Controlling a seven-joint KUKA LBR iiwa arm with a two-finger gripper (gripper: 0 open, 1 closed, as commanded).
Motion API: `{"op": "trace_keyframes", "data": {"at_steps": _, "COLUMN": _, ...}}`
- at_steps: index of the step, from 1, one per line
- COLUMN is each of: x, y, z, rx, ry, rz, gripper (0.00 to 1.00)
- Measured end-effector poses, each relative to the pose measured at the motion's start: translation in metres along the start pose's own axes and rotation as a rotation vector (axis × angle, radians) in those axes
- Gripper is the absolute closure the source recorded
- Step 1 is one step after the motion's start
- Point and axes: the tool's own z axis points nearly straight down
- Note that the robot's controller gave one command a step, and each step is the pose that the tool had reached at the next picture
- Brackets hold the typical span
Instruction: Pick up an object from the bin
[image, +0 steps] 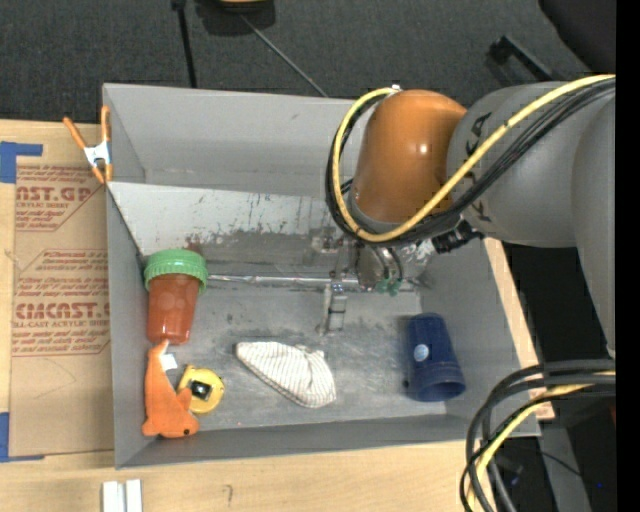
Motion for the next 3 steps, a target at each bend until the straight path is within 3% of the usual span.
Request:
{"op": "trace_keyframes", "data": {"at_steps": 1, "x": 0.027, "y": 0.008, "z": 0.059, "rx": -0.001, "ry": -0.005, "rz": 0.027, "gripper": 0.0}}
{"op": "trace_keyframes", "data": {"at_steps": 2, "x": 0.068, "y": 0.011, "z": 0.101, "rx": 0.0, "ry": 0.001, "rz": 0.03, "gripper": 0.0}}
{"op": "trace_keyframes", "data": {"at_steps": 3, "x": 0.068, "y": 0.013, "z": 0.112, "rx": 0.0, "ry": 0.003, "rz": 0.155, "gripper": 1.0}}
